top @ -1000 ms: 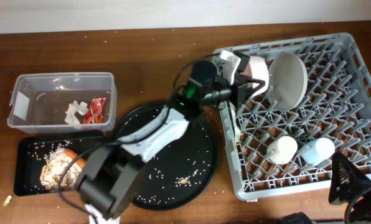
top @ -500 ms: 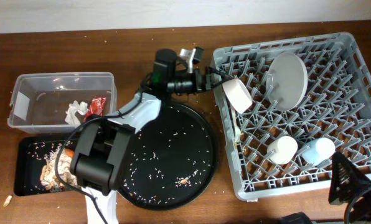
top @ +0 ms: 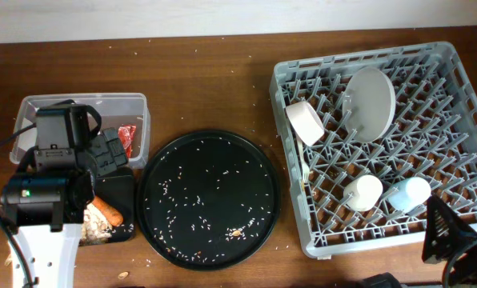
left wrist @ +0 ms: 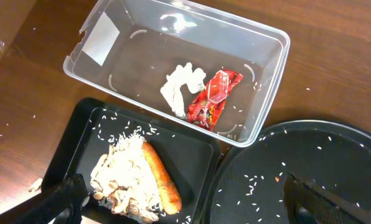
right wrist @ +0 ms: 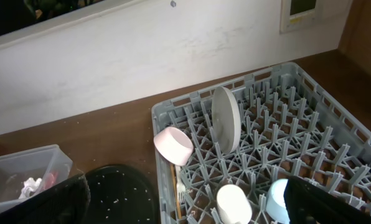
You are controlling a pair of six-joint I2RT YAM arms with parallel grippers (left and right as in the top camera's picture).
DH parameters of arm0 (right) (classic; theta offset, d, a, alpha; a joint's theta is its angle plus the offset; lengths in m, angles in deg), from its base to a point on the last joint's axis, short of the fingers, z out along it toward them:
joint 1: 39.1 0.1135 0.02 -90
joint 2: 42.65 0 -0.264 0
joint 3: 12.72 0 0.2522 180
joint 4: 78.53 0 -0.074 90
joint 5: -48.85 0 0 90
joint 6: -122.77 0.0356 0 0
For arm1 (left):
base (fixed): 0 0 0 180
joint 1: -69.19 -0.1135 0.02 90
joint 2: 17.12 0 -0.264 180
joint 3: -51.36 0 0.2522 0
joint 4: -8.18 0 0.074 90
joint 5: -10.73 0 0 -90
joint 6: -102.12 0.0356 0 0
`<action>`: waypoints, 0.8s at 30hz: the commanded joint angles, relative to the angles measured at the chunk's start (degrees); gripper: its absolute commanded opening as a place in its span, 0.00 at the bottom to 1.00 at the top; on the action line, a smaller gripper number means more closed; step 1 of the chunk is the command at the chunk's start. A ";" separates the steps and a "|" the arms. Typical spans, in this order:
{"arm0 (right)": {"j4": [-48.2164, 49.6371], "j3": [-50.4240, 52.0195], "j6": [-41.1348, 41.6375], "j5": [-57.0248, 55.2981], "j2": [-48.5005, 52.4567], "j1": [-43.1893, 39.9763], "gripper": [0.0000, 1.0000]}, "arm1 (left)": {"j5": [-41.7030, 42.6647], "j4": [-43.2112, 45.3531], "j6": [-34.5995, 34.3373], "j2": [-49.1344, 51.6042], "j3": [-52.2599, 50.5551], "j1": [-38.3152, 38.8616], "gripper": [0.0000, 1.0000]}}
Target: Sort waste into correct bins and load items into the dishwasher rack
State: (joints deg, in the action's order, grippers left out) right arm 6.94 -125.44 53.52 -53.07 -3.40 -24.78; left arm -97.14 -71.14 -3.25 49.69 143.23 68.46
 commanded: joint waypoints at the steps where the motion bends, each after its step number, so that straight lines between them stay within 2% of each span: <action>1: -0.04 4.72 -0.15 -0.28 -0.50 -1.14 0.99 | -1.42 -0.07 0.92 -0.17 -0.15 -0.24 0.99; 3: -0.74 11.26 -0.76 -0.72 -2.93 -2.89 0.99 | -1.42 -0.09 0.92 -0.17 -0.15 -0.24 0.99; 6: 35.60 45.92 -0.74 2.40 -14.99 -6.25 0.98 | -1.42 -0.09 0.92 -0.17 -0.15 -0.24 0.99; 7: 42.07 55.25 -0.72 3.85 -18.03 -6.67 0.99 | -1.42 -0.09 0.92 -0.17 -0.15 -0.24 0.99; 8: 50.49 68.83 -0.74 3.80 -23.78 -7.39 0.99 | -1.42 -0.07 0.92 -0.17 -0.15 -0.24 0.99; 11: 65.99 87.89 -0.74 4.02 -37.81 -9.33 0.99 | -1.42 -0.07 0.92 -0.17 -0.15 -0.24 0.99; 13: 71.17 93.13 -0.72 4.68 -38.53 -10.78 0.99 | -1.42 -0.07 0.92 -0.17 -0.15 -0.24 0.99; 14: 79.43 98.57 -0.72 6.34 -39.06 -11.52 0.99 | -1.42 -0.09 0.92 -0.17 -0.15 -0.24 0.99; 24: 76.70 98.64 -0.74 6.14 -38.86 -12.11 0.99 | -1.44 -0.07 0.92 -0.17 -0.15 -0.24 0.99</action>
State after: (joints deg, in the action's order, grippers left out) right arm 83.96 -27.19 53.28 -47.22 -41.92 -36.36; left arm -97.97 -71.33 -3.23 49.84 142.96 68.46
